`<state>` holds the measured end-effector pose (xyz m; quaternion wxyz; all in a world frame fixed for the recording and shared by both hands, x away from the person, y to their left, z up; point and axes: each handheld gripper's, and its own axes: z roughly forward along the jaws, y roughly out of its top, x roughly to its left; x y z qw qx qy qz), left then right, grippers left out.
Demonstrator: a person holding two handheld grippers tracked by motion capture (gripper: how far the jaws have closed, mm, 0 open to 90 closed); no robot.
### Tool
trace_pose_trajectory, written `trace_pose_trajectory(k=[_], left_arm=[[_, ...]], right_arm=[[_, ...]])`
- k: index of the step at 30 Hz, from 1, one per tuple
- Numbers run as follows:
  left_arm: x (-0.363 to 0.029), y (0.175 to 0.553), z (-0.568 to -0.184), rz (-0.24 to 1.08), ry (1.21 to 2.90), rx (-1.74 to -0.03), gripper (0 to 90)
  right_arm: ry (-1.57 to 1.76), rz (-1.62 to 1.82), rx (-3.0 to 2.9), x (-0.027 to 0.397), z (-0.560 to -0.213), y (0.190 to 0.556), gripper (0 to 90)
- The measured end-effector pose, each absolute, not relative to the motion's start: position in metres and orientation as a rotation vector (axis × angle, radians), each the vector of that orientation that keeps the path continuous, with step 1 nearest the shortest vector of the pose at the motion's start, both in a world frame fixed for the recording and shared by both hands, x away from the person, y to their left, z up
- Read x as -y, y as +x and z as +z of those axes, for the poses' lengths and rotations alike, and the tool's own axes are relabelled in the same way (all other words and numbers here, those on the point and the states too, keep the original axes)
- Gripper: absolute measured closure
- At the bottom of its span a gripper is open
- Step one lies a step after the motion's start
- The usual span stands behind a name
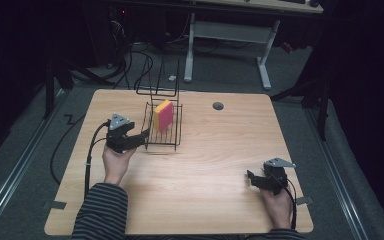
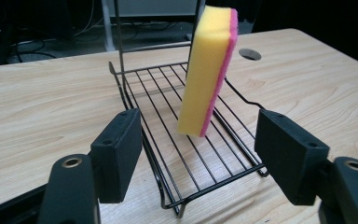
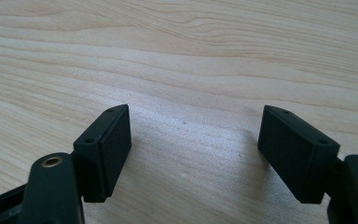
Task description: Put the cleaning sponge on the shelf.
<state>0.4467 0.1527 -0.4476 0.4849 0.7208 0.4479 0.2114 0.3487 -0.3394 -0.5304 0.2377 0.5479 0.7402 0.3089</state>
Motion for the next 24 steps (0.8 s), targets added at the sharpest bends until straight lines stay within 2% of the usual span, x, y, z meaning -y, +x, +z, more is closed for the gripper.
trace_pose_trajectory(k=[24], left_arm=[[-0.187,0.421,-0.434,0.570,1.682,-1.098,35.4]], right_arm=[[1.504,0.844,-2.025,0.339,-0.530,0.349,25.9]])
